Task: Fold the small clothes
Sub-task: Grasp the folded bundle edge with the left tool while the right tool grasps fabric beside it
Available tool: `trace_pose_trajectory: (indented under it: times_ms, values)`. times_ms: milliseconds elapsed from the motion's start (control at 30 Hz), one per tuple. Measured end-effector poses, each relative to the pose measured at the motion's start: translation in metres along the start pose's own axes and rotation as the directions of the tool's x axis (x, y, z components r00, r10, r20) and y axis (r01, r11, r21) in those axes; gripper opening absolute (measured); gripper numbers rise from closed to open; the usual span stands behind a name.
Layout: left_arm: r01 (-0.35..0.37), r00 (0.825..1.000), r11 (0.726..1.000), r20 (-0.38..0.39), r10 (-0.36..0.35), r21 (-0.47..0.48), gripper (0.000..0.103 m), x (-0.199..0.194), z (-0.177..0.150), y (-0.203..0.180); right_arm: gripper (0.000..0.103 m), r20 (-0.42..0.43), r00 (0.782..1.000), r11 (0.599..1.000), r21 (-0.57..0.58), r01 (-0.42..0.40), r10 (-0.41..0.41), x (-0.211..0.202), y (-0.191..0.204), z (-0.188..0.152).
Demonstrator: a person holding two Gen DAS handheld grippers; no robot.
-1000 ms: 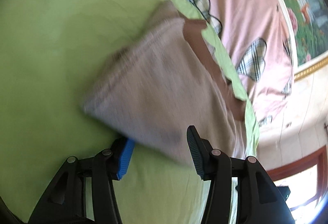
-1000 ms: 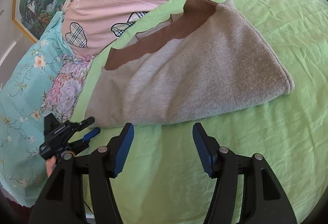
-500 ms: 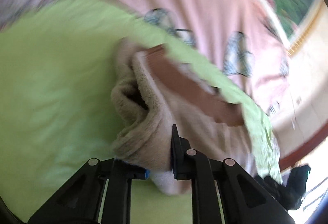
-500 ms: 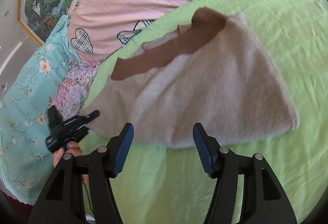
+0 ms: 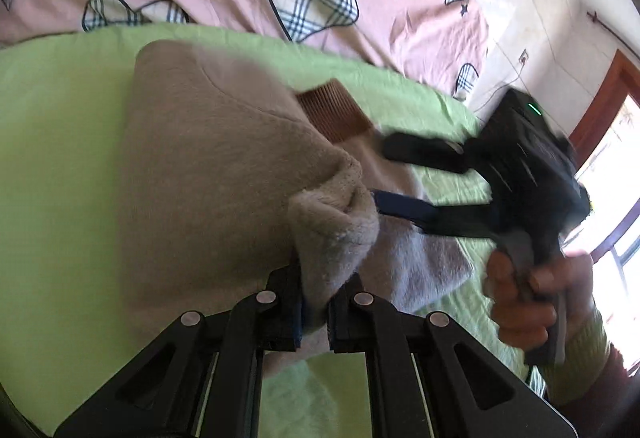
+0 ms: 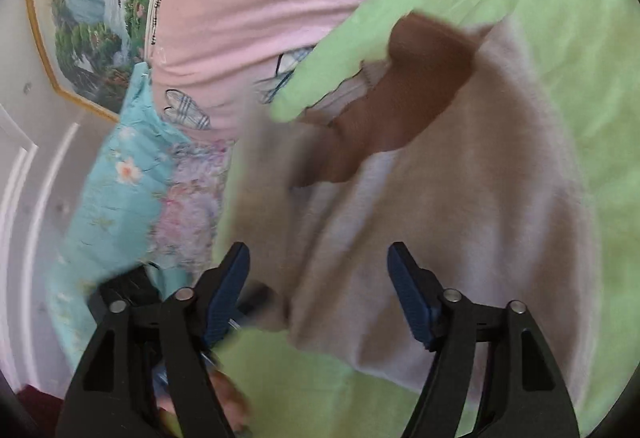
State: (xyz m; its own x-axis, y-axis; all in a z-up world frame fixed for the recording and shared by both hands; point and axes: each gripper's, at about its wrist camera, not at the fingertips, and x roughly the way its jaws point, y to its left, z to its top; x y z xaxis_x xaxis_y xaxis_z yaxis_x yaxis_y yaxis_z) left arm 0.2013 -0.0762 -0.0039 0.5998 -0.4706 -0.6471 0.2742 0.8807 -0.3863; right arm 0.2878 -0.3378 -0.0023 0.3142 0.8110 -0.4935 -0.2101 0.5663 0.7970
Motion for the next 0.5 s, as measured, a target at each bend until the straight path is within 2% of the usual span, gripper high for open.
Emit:
trace_pose_trajectory:
  times_ms: [100, 200, 233, 267, 300, 333, 433, 500]
  values:
    - [0.002, 1.000, 1.000, 0.004, -0.003, 0.003, 0.006, -0.002, 0.000, -0.001, 0.077, -0.083, 0.997, 1.000, 0.009, -0.001, 0.002, 0.036, -0.003, 0.015]
    - [-0.001, 1.000, 1.000, 0.001, 0.001, 0.011, 0.006, -0.003, 0.001, -0.002, 0.075, -0.112, 0.993, 1.000, -0.020, -0.023, 0.021, 0.067, 0.003, 0.036]
    - [-0.004, 1.000, 1.000, -0.003, 0.004, 0.015, 0.006, -0.004, 0.001, -0.002, 0.064, -0.113, 0.993, 0.999, -0.027, -0.033, 0.030, 0.077, 0.006, 0.044]
    - [-0.011, 1.000, 1.000, -0.005, 0.011, 0.020, 0.006, -0.005, 0.000, -0.003, 0.057, -0.123, 0.992, 0.999, -0.030, -0.037, 0.033, 0.086, 0.008, 0.050]
    - [-0.021, 1.000, 0.999, -0.006, 0.021, 0.026, 0.006, -0.006, 0.000, -0.002, 0.039, -0.136, 0.990, 0.999, -0.029, -0.028, 0.024, 0.097, 0.008, 0.057]
    - [-0.032, 0.999, 0.999, -0.004, 0.032, 0.033, 0.006, -0.004, 0.002, -0.005, 0.026, -0.149, 0.989, 0.999, -0.026, -0.020, 0.016, 0.108, 0.009, 0.063]
    - [-0.018, 1.000, 0.999, 0.010, 0.018, 0.040, 0.006, -0.009, 0.007, -0.013, 0.019, -0.140, 0.990, 0.998, -0.052, -0.021, 0.014, 0.108, 0.019, 0.072]
    - [0.025, 1.000, 0.998, 0.017, -0.026, 0.053, 0.006, -0.011, 0.010, -0.025, 0.017, -0.093, 0.995, 0.993, -0.111, -0.044, 0.034, 0.082, 0.034, 0.073]
